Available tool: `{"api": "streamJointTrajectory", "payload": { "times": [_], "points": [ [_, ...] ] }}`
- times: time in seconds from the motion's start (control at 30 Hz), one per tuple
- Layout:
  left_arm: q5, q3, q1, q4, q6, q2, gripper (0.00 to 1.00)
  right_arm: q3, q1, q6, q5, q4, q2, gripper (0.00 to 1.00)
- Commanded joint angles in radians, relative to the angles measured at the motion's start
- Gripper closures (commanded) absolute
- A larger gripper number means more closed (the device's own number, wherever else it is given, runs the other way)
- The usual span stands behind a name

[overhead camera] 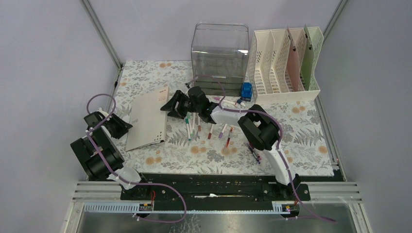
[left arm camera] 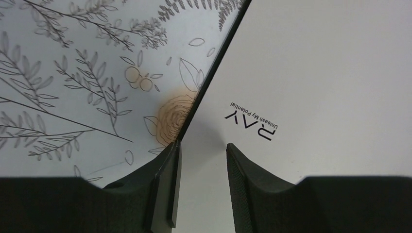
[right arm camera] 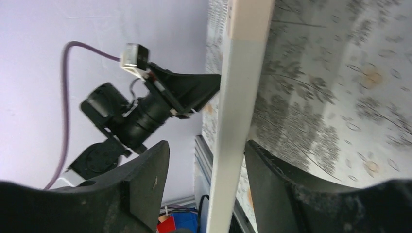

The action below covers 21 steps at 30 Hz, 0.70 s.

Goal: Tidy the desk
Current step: Pick up the folder from the center of the board.

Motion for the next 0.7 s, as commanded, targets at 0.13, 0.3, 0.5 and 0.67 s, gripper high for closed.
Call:
{"api": "streamJointTrajectory", "payload": {
  "times": [0.13,0.3,0.5,0.67],
  "points": [
    [0.349,-0.045,-0.055,-0.202,-0.091,0.022,0.59,0.141,0.072,-0.073,-0.069,-0.081,-0.003,0.35],
    [0.351,-0.045,-0.054,-0.203,-0.092,0.022,0.59,0.146,0.074,-0.105,-0.065,-0.104,-0.008,0.63],
    [0.32,-0.039,-0.053,-0.209,-0.086,0.009,0.54,0.172,0.074,-0.278,0.014,-0.267,-0.05,0.88],
    [0.273,-0.01,-0.046,-0.227,-0.096,-0.087,0.35,0.163,0.062,-0.405,0.006,-0.326,-0.1,1.0]
  ]
}}
